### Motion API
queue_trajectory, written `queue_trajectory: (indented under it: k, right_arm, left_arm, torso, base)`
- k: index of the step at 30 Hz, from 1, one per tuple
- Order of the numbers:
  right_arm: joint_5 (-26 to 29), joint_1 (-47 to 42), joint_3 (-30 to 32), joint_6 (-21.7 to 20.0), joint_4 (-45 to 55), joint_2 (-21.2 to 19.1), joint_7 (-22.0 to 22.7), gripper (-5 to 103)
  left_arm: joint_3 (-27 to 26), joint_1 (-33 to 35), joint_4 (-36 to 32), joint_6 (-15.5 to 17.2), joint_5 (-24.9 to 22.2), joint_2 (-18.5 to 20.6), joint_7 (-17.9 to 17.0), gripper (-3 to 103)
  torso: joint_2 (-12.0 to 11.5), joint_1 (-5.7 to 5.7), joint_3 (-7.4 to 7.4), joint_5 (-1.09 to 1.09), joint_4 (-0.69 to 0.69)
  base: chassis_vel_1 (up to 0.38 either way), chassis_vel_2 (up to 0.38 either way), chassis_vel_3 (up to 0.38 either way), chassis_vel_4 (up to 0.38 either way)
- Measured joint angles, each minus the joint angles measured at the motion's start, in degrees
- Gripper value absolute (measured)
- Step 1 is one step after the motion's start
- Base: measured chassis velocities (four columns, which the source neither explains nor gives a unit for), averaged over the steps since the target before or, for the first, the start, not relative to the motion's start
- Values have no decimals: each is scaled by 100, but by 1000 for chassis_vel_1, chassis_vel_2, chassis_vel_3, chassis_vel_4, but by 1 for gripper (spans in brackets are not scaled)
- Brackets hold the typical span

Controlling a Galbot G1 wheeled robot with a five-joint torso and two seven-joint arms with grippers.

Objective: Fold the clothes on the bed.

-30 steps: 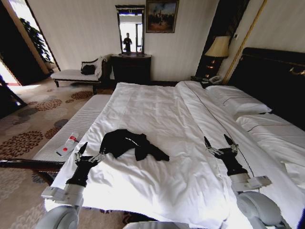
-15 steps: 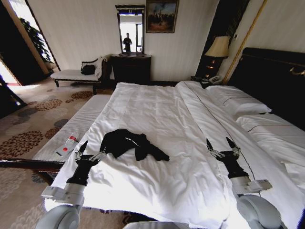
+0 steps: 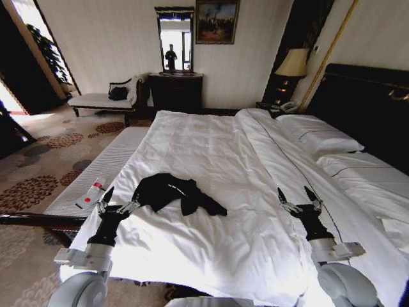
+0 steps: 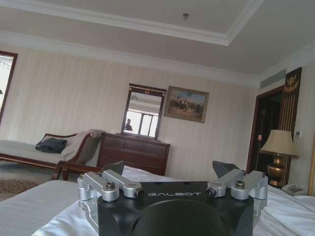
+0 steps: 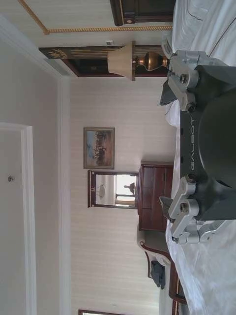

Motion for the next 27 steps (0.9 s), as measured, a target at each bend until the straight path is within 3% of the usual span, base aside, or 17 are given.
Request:
queue_trajectory:
  k: [15, 27]
  right_arm:
    - [-24, -118, 36, 43, 65, 11, -42, 100]
    - [-18, -92, 51, 25, 91, 7, -14, 100]
  left_arm:
    - [96, 13, 51, 39, 120, -41, -2, 100]
    - [49, 28, 292, -188, 138, 9, -25, 100]
  torso:
    - [0, 0, 0, 0, 0]
    - [0, 0, 0, 0, 0]
  base:
    - [0, 0, 0, 0]
    - [0, 0, 0, 0]
